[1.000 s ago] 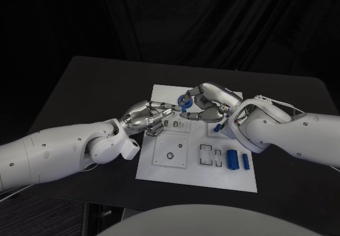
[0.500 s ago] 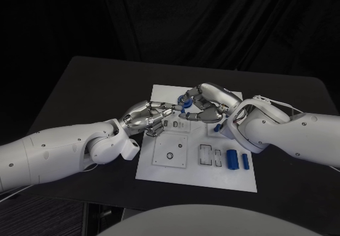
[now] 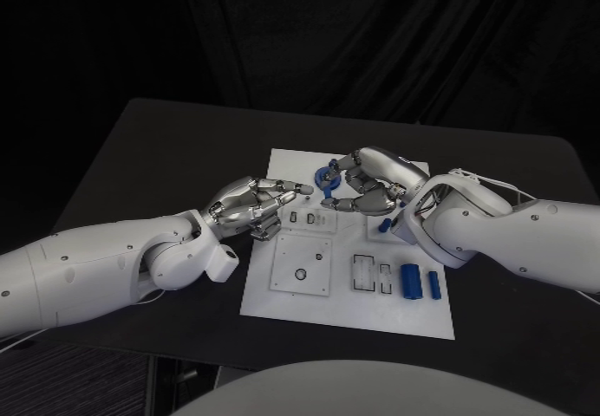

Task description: Assemble the parts on the task board

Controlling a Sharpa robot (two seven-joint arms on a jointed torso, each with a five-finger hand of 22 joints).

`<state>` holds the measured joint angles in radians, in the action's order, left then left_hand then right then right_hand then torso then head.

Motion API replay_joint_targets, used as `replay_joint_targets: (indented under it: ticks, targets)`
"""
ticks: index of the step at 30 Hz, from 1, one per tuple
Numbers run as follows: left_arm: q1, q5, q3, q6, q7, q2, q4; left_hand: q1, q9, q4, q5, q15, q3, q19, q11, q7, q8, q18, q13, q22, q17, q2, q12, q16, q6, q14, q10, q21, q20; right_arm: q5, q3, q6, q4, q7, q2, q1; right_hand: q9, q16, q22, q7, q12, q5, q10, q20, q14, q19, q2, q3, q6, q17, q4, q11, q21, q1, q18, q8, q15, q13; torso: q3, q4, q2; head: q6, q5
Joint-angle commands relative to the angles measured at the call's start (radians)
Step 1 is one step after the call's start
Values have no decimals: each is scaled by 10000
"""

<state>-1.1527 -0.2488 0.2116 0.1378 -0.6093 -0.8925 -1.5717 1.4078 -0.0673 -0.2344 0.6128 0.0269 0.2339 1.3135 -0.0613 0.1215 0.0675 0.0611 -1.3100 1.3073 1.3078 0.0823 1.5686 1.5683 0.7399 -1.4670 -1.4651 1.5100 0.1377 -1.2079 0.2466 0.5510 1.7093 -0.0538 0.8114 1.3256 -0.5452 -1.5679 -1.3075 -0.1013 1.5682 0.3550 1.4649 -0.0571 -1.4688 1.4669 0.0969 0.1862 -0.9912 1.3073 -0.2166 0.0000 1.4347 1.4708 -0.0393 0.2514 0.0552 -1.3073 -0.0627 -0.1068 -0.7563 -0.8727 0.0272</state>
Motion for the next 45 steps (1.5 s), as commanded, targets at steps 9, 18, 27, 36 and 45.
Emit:
replay_joint_targets:
  ticks: [9,18,27,36,45]
  targets:
    - [15,33,-7,-355,-247,-377,-125,99,-17,54,-1,-47,59,-17,72,10,12,-105,-2608,1068,2630,-26,22,25,187,-1038,-1057,-62,-31,145,0,238,-621,-432,-156,-408,-63,-29,-2143,356,26,-532,1059,22,-1020,224,-183,-23,-404,2635,-17,-7,-63,26,22,37,16,-2634,-23,-28,-26,1,-29]
    - [14,33,-7,-360,-253,-415,-78,107,-18,68,12,-48,69,-71,71,14,16,-94,-2608,1036,2630,-29,22,25,197,-1038,-1057,-77,-32,353,-1,610,-936,-865,-242,-669,-61,-29,-2149,361,26,-592,1059,21,-1020,232,-191,-28,-421,2635,-18,-9,-48,33,26,43,16,-2634,-28,-66,-85,1,-123]
    - [15,33,-7,-328,-233,-407,-42,107,-18,68,12,-48,69,-71,71,14,16,-94,-2608,1036,2630,-29,22,25,197,-1038,-1057,-77,-32,381,-2,764,-1173,-1047,-356,-895,-58,-29,-2149,378,26,-592,1059,22,-1020,230,-214,-8,-445,2635,26,-23,-50,114,25,53,21,-2634,-22,-42,-147,1,-132]
    - [15,33,-7,-300,-215,-380,-32,110,-18,75,21,-48,80,-79,68,18,15,-92,-2608,1033,2630,-28,22,25,196,-1038,-1057,-81,-33,634,-4,1023,-1381,-1283,-419,-1206,-47,-29,-2140,365,26,-718,1059,23,-1020,213,-216,-31,-441,2635,25,-15,-77,122,18,46,21,-2634,-10,-61,-101,1,-195]
    - [15,33,-7,-287,-197,-365,-23,110,-16,78,22,-48,86,-85,67,21,13,-91,-2608,1030,2630,-27,22,25,189,-1038,-1057,-83,-34,752,-5,1164,-1470,-1427,-420,-1405,-31,-29,-2128,362,26,-916,1059,19,-1020,188,-246,-42,-444,2635,49,-10,-115,187,10,40,15,-2634,-28,-58,-91,1,-201]
